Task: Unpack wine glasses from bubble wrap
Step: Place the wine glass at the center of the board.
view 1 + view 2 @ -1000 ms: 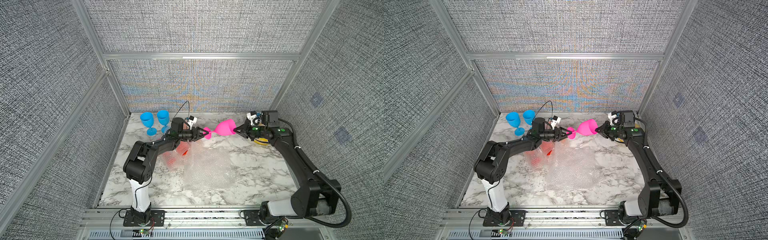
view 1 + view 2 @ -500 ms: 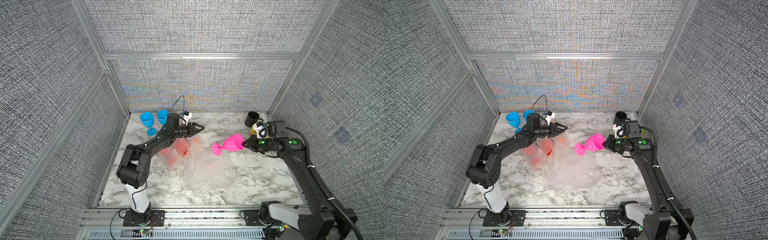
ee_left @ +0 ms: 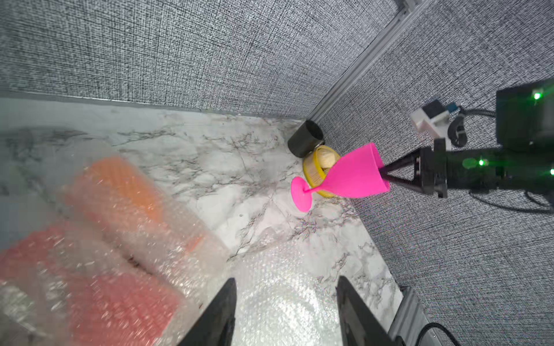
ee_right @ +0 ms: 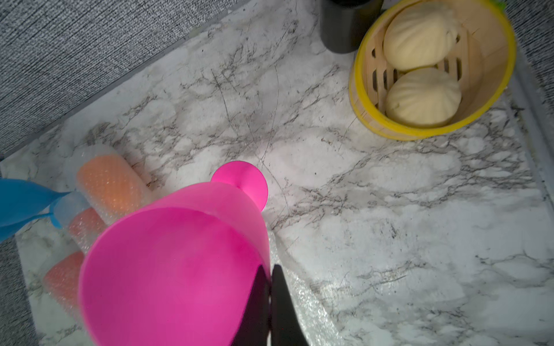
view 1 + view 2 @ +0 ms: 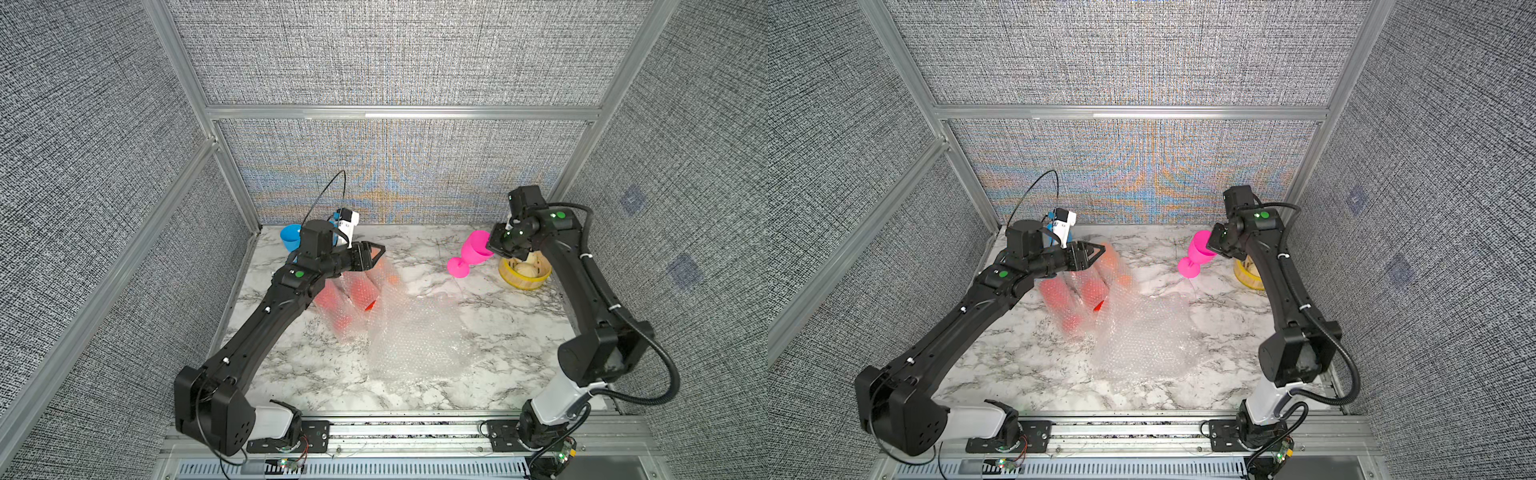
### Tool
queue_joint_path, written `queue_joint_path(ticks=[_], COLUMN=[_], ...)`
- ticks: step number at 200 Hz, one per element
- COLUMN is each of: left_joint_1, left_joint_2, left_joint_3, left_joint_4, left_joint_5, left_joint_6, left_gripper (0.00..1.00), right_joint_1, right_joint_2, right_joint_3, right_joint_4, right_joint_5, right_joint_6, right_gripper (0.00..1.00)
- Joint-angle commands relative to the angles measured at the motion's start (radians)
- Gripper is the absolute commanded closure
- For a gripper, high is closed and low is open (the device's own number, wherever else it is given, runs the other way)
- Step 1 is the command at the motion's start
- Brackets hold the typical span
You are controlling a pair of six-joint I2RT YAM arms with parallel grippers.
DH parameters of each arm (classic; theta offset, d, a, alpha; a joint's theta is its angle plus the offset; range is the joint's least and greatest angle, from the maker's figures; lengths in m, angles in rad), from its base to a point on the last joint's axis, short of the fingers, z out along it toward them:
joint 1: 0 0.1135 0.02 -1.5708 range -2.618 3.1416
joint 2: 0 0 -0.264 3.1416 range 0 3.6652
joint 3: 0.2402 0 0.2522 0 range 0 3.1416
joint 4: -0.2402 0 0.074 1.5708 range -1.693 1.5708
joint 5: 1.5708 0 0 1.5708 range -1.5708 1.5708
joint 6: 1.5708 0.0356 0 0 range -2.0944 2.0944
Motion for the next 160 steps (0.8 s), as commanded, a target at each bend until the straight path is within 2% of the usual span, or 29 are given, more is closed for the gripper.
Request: queue_joint_path(ticks=[1, 38, 91, 160], left_joint_1=[-0.002, -0.008, -0.012, -0.012], left_joint_2=[-0.056, -0.074, -0.069, -0.057], left_joint_3=[-0.066, -0.119, -0.138, -0.136], left_joint_4=[0.014, 0.093, 0.137, 0.148], left_joint_5=[-0.057, -0.022, -0.008, 0.003], left_joint_6=[0.060, 0.045, 0.002, -0.008], left_gripper=[0.47, 0.47, 0.47, 0.47], right_joint_1=[0.002, -0.044, -0.115, -0.142], right_joint_2=[0.099, 0.344, 0.548, 0.619], right_joint_3=[0.107, 0.396, 0.668, 0.681], right_joint_4=[-0.046, -0.113, -0.164, -0.131], right_joint_5=[0.090, 0.118, 0.087, 0.080], right_joint_6=[-0.006, -0.032, -0.018, -0.037], right_gripper=[1.00, 1.00, 1.00, 1.00])
